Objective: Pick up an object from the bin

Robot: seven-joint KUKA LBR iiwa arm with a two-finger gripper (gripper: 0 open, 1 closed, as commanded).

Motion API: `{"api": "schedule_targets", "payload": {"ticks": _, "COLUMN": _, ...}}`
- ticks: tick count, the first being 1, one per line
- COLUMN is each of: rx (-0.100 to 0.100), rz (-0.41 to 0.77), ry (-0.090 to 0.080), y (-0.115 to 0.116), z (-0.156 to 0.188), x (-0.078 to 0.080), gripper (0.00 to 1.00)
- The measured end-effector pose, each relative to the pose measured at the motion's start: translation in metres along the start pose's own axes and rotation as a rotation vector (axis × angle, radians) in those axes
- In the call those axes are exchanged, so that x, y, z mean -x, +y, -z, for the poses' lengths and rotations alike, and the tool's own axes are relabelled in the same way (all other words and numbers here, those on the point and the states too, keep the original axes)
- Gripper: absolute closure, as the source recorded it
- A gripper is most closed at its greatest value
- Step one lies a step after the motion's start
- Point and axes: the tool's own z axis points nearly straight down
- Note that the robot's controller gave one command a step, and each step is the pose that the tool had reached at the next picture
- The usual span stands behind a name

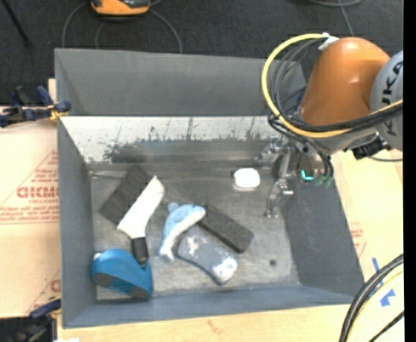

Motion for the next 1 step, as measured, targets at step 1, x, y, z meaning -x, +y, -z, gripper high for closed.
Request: {"api": "schedule_targets", "payload": {"ticks": 1, "rx": -0.001, "rz": 0.001, "ry": -0.008, "y": 0.0, "z": 0.005, "x": 0.0013, "gripper": 0.0}}
